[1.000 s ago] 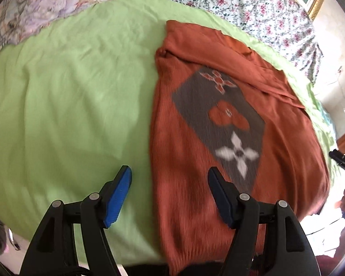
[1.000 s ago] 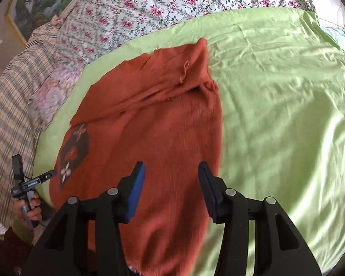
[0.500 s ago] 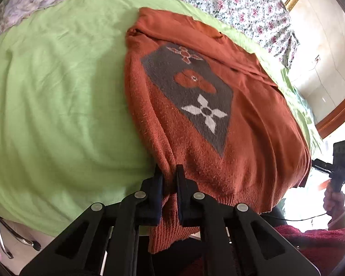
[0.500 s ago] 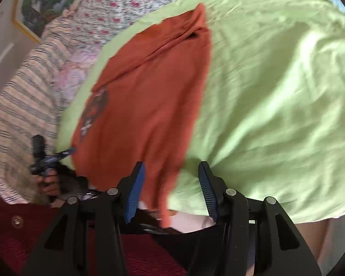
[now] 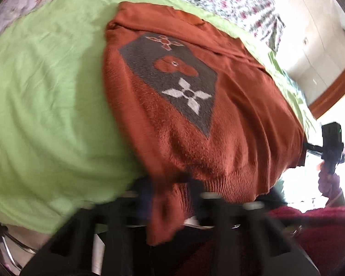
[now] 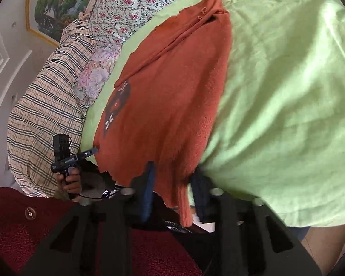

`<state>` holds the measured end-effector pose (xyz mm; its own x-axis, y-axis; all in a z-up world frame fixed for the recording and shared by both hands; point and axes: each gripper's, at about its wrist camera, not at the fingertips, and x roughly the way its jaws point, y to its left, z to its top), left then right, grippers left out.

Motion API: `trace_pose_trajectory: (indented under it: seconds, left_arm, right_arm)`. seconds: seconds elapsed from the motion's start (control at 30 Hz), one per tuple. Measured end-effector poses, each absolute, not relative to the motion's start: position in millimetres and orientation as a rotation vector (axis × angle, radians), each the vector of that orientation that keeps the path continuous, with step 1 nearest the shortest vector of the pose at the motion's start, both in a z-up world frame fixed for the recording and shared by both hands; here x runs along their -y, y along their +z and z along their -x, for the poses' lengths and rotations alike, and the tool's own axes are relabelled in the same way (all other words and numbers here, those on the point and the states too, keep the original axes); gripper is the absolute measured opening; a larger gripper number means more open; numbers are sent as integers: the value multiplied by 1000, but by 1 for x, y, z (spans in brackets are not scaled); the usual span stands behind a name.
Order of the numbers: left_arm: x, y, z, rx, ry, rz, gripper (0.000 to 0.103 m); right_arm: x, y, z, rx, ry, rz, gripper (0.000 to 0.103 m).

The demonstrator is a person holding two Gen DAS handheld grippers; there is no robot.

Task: Fold small clothes
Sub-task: 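Lift the hem with the left gripper while the right gripper grasps the hem too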

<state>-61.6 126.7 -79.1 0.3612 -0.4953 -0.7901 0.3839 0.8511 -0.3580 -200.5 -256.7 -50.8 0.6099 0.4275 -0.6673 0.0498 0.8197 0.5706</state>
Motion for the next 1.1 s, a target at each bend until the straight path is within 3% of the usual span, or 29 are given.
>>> trace_pose_trajectory:
  seconds: [0.13, 0.5, 0.77, 1.1]
  left_arm:
    - [-134, -69, 65, -1024, -551, 141, 6]
    - [-154, 23, 43, -735, -541, 311, 5]
    - [-142, 45, -26, -637, -475, 343, 4]
    - [-115, 46, -142, -650, -378, 314, 3]
  right_arm:
    - [254, -47, 199, -881, 258, -599, 7]
    - [272, 26, 185, -599, 336, -674, 7]
    - [293, 54, 128, -535, 238, -627, 7]
    - [336, 77, 25, -549, 1, -508, 7]
